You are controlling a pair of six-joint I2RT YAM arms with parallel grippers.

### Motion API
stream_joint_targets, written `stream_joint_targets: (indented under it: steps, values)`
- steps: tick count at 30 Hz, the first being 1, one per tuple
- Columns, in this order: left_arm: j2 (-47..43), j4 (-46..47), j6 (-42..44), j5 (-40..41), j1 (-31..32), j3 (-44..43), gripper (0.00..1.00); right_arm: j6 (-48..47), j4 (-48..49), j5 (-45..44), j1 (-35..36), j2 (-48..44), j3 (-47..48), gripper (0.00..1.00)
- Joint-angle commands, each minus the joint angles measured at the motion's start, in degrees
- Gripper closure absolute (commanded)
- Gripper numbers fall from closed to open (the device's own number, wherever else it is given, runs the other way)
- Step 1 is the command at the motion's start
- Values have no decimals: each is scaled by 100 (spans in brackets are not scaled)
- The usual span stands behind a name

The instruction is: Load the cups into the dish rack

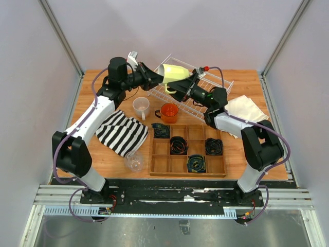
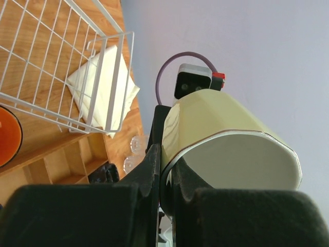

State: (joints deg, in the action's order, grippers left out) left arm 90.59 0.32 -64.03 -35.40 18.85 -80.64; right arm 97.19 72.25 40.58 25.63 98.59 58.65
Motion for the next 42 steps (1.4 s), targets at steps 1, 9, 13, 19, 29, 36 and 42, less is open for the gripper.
stream_joint_targets:
  steps: [1,9,13,19,29,36,42]
  values:
    - [-149,260,192,-120,115,-320,100,204,420,-171,113,40,146,42]
    - [-140,170,327,-74,176,-101,99,291,474,-210,133,163,216,58]
    - [-93,82,396,-93,184,-72,99,327,484,-182,167,228,254,61]
    - [-1,-97,528,-165,197,-8,100,441,594,-217,213,311,268,61]
    - [64,2,768,-55,225,174,99,994,987,-446,267,617,401,81]
    - [172,-387,1229,134,224,21,88,714,550,-268,255,496,509,99]
    - [251,-579,1407,349,225,-35,68,383,296,-283,138,310,491,99]
